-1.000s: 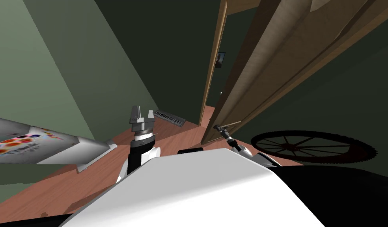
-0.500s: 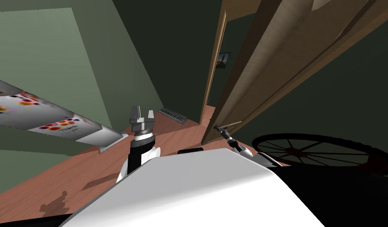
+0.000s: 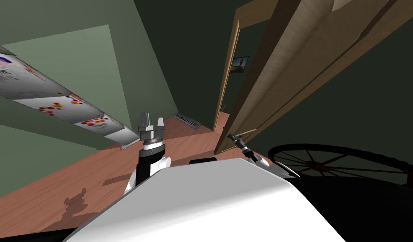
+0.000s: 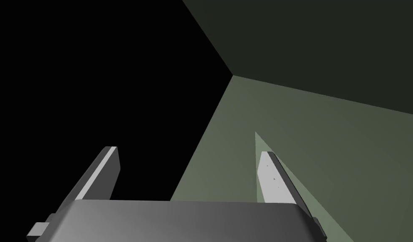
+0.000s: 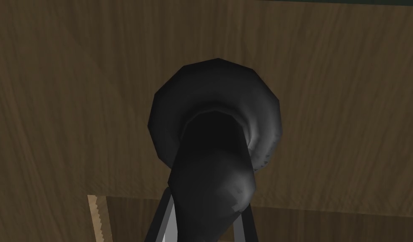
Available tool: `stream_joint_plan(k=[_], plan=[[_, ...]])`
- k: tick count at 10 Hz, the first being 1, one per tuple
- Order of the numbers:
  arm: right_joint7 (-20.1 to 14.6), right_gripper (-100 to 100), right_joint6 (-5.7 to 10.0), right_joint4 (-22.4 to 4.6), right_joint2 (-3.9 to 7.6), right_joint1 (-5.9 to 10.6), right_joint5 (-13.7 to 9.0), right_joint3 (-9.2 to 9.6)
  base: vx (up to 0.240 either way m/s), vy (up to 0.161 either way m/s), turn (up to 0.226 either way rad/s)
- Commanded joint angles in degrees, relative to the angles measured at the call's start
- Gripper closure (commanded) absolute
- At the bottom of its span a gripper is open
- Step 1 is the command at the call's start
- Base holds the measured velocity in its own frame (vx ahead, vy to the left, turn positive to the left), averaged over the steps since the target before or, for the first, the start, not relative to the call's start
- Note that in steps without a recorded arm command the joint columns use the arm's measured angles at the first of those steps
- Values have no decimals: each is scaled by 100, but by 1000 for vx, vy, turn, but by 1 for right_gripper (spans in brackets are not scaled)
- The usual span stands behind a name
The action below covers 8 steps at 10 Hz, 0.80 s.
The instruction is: Pull the door open
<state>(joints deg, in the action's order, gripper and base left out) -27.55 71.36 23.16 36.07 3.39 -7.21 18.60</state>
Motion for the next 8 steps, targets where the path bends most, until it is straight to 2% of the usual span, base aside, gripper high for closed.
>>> stream_joint_plan(k=[1, 8], plan=[[0, 100, 0, 0, 0, 0, 0, 0, -78, -54, 37], [-22, 100, 157, -145, 24, 20, -37, 69, -177, -89, 166]])
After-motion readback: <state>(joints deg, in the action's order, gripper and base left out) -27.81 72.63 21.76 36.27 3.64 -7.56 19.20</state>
